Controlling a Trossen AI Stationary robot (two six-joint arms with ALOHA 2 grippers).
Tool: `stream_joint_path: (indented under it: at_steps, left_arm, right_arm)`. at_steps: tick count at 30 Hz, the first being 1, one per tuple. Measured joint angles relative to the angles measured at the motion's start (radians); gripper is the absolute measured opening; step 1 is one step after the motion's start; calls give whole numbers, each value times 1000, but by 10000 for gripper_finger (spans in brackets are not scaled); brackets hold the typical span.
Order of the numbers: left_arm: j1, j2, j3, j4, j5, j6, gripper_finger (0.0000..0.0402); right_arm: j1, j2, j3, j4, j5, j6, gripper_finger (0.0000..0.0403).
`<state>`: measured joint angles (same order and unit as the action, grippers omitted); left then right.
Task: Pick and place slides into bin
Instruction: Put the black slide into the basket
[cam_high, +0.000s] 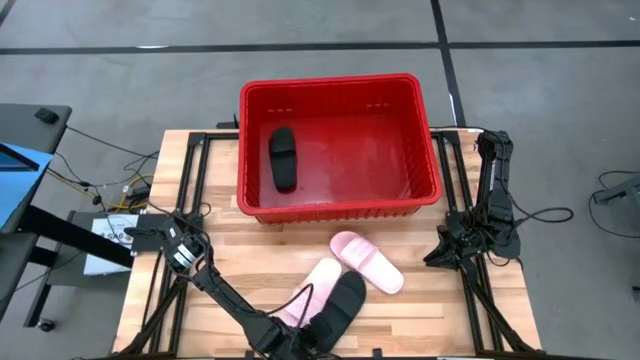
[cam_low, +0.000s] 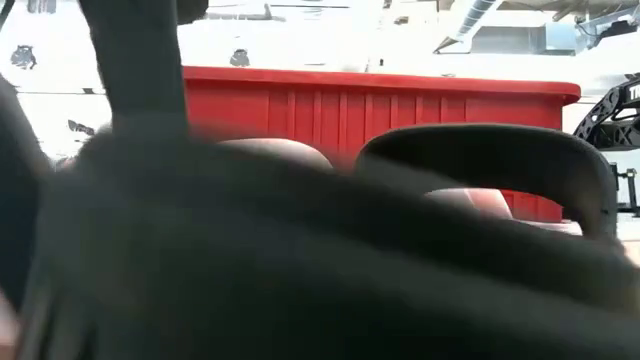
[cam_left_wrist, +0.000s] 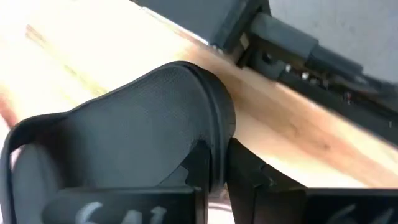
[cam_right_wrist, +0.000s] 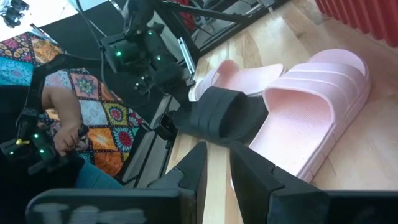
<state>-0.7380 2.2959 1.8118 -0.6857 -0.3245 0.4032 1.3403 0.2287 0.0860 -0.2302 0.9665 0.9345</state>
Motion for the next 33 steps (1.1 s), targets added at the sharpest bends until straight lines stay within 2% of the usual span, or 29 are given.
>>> stream_joint_path:
  at_steps: [6, 14, 19, 29, 33]
  left_arm:
    - [0, 0, 67, -105, -29, 34, 16]
    - [0, -2, 192, -150, -46, 49, 16]
    - [1, -2, 299, -228, -62, 52, 16]
    - [1, -4, 545, -394, -159, 22, 14]
    - [3, -67, 529, -391, -213, -8, 14]
  right_arm:
    - [0, 0, 0, 0, 0, 0, 60]
    - [0, 0, 0, 0, 0, 0, 60]
    - [0, 0, 0, 0, 0, 0, 60]
    - [0, 0, 0, 0, 0, 0, 60]
    - [0, 0, 0, 0, 0, 0, 60]
